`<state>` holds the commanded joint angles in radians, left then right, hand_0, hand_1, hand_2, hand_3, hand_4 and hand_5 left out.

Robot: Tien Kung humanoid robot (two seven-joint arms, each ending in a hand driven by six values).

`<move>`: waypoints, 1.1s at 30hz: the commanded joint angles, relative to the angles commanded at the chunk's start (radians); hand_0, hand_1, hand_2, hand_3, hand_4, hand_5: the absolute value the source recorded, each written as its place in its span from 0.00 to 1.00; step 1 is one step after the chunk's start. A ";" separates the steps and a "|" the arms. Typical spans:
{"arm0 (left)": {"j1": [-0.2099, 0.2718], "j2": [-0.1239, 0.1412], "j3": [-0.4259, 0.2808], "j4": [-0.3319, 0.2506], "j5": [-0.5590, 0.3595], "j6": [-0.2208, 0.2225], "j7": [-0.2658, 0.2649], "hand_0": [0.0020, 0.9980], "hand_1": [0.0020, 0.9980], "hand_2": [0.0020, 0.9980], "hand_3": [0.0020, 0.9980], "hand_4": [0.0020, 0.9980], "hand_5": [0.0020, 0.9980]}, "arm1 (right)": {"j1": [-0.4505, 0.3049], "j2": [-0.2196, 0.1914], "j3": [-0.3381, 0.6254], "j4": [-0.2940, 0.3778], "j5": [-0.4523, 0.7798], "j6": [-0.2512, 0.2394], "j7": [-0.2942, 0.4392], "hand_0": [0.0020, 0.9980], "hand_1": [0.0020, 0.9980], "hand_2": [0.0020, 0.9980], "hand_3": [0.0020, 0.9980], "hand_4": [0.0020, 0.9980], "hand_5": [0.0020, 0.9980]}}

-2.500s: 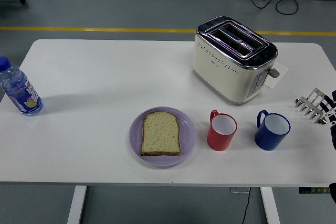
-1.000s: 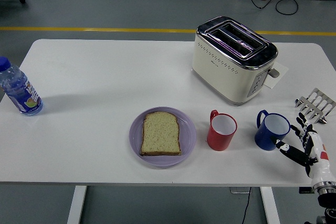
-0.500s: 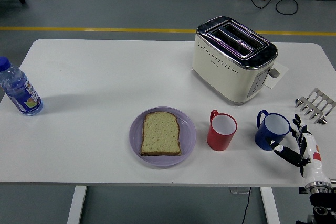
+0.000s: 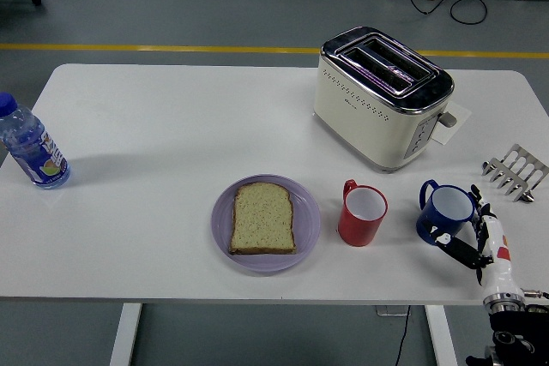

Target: Pick up the cup,pour liquid into bread,place the cup on the desk

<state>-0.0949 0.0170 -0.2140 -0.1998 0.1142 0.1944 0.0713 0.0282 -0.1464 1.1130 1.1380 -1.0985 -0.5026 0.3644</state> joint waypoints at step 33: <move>-0.004 -0.001 -0.017 -0.001 0.002 0.000 0.001 0.63 0.64 0.65 0.50 0.24 0.86 | 0.125 0.030 -0.124 -0.169 0.150 -0.081 0.115 1.00 0.89 1.00 1.00 0.98 0.18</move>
<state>-0.0990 0.0164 -0.2306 -0.2005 0.1161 0.1946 0.0720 0.1530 -0.1163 0.9886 0.9687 -0.9486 -0.5838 0.4796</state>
